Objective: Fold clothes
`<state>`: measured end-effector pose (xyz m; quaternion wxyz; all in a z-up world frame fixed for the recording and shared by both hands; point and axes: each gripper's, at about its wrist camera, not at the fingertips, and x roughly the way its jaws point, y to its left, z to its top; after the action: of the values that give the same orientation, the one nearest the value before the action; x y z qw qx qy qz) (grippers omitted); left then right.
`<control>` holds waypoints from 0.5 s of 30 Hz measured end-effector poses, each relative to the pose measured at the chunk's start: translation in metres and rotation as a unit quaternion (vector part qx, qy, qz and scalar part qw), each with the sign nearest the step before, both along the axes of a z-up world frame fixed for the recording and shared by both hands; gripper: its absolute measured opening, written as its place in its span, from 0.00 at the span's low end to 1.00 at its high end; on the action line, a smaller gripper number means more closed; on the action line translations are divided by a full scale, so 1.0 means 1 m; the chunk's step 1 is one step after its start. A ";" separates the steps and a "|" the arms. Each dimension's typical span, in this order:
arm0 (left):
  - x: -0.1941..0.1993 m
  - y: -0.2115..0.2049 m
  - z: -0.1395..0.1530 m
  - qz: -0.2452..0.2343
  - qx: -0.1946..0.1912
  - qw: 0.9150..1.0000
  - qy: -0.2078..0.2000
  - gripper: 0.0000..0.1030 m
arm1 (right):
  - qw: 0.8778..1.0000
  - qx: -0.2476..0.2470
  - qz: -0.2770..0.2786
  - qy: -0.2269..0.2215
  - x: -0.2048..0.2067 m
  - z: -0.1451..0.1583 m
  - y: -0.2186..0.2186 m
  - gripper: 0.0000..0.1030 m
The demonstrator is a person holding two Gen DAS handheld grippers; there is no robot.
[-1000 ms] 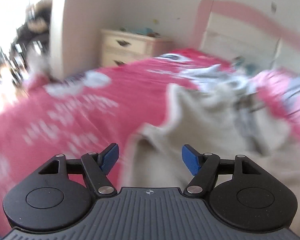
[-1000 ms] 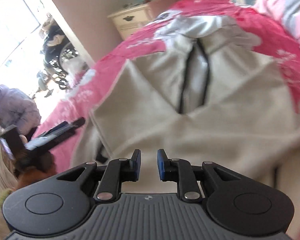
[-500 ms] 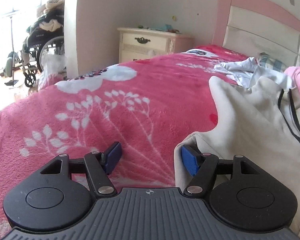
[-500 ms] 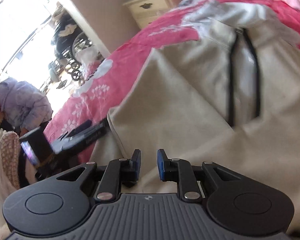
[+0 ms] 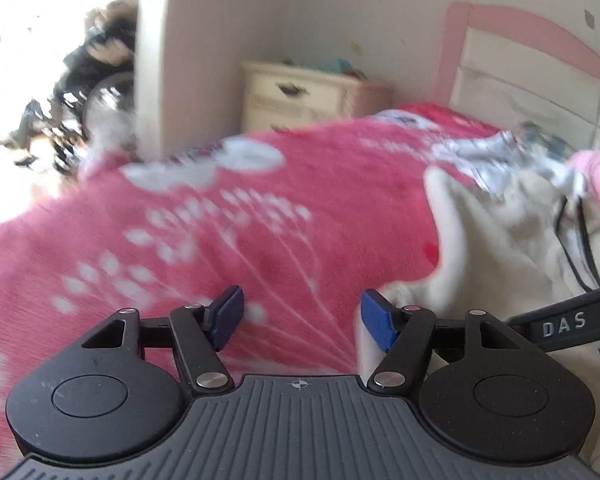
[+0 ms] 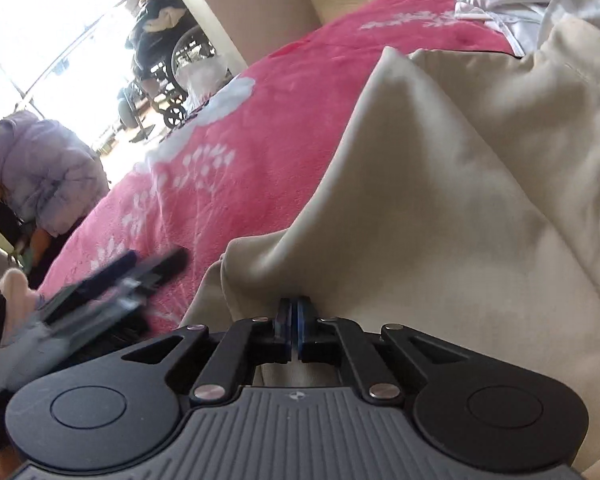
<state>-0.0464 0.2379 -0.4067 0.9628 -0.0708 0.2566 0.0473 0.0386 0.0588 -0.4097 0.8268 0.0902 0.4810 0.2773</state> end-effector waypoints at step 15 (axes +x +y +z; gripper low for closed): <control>0.023 -0.022 -0.017 -0.025 -0.019 0.999 0.029 0.68 | 0.995 0.027 -0.039 -0.082 -0.004 0.042 -0.037 0.05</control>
<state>-0.0239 0.2161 -0.4234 0.9542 -0.0813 0.2871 0.0202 0.0347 0.0218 -0.3678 0.8711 0.1081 0.3995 0.2645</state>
